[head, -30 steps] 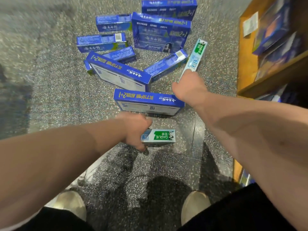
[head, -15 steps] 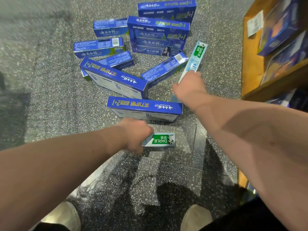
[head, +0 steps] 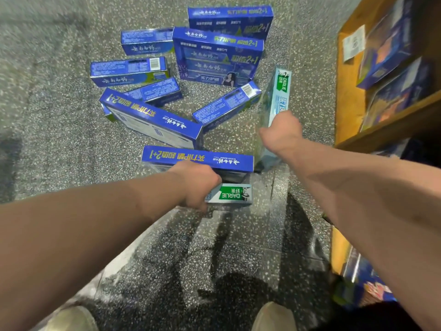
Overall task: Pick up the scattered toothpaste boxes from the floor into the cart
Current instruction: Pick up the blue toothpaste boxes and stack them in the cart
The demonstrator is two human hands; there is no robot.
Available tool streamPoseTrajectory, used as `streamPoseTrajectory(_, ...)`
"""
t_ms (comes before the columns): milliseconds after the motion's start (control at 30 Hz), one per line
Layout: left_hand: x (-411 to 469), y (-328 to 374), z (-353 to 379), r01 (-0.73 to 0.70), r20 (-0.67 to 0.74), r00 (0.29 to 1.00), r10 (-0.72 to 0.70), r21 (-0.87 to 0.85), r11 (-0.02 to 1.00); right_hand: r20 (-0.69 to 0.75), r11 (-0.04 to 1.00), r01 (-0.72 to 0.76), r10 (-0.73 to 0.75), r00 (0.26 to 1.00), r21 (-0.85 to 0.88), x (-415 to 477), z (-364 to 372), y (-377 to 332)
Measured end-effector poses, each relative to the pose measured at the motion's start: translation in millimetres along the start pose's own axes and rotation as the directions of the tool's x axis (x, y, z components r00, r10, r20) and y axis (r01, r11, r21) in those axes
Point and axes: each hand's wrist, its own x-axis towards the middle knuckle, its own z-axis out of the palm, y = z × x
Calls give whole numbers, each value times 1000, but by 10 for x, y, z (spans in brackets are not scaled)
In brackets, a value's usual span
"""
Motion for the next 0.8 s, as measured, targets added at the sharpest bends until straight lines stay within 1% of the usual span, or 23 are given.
streamPoseTrajectory(167,60,-50,-115,40,-40,998,-40,16,999,47,993,29,-24,999,-116,-234,-255,407)
streamPoseTrajectory(300,-1,-20,-100,54,-59,997,-53,17,998,88,985,28,-13,996,-168,-580,-416,715)
streamPoseTrajectory(400,-76,45,-52,41,-60,997,-39,30,999,109,965,-16,46,993,-262,-895,-517,880)
streamPoseTrajectory(467,-110,73,3,34,-59,998,-32,25,999,136,955,-84,127,982,-285,-1091,-558,981)
streamPoseTrajectory(500,-119,75,39,33,-61,998,-31,25,999,165,947,-112,168,972,-302,-1180,-560,1021)
streamPoseTrajectory(567,-144,60,103,38,-71,997,-36,16,999,243,923,-121,220,945,-366,-1350,-535,1080)
streamPoseTrajectory(633,-172,30,167,45,-98,994,-46,-10,999,292,910,-116,246,924,-397,-1494,-482,1158)
streamPoseTrajectory(800,-267,-58,274,84,-120,989,-90,-55,995,291,911,-108,237,927,-398,-1793,-348,1298)
